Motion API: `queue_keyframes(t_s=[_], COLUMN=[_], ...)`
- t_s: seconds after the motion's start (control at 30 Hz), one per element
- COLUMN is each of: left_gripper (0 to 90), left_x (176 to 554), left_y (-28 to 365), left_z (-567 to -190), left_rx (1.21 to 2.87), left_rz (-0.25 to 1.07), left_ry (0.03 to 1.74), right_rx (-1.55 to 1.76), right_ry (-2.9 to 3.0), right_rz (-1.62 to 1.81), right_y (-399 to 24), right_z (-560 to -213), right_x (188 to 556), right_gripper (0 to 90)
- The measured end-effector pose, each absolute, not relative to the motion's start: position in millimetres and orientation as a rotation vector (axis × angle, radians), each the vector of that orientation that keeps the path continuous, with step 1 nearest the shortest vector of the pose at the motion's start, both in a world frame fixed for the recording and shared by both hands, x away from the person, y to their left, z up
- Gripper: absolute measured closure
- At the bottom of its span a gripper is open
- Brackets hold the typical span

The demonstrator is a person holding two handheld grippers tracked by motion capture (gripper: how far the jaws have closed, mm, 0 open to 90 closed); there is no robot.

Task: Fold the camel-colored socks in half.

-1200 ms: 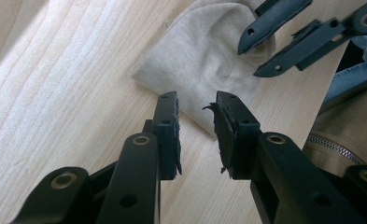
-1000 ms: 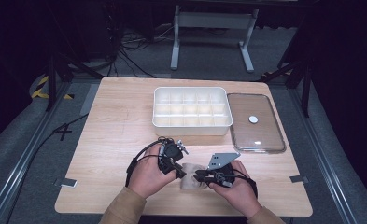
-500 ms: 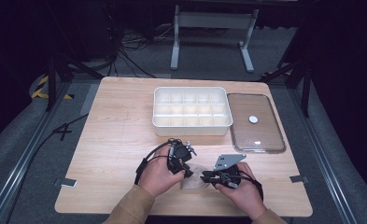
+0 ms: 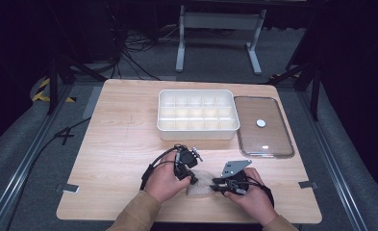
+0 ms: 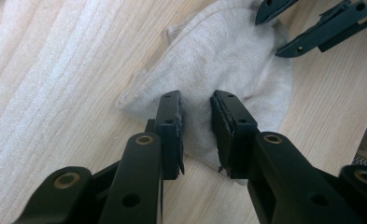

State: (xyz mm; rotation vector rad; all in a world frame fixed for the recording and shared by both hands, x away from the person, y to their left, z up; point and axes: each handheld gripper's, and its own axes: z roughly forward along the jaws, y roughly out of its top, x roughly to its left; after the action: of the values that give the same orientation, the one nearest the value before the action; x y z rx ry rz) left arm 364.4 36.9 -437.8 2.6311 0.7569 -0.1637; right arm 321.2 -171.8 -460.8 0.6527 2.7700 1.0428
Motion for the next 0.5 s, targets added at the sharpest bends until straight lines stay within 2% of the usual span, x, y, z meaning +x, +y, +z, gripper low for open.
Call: queue_keyframes(t_s=[0.37,0.5], left_gripper=[71.9,68.9], left_x=[363.2,361.0], left_y=[39.2,45.5], left_z=[-438.1,-429.2], left_rx=[2.616,2.561], left_rz=[-0.17,-0.163], left_ry=[0.766,0.749], right_rx=[0.608,0.599], right_ry=[2.795,2.79], right_rz=[1.067,1.047], right_y=[-175.8,-175.9], right_z=[-464.0,-462.8], right_x=[325.8,326.8], right_gripper=[72.6,72.3])
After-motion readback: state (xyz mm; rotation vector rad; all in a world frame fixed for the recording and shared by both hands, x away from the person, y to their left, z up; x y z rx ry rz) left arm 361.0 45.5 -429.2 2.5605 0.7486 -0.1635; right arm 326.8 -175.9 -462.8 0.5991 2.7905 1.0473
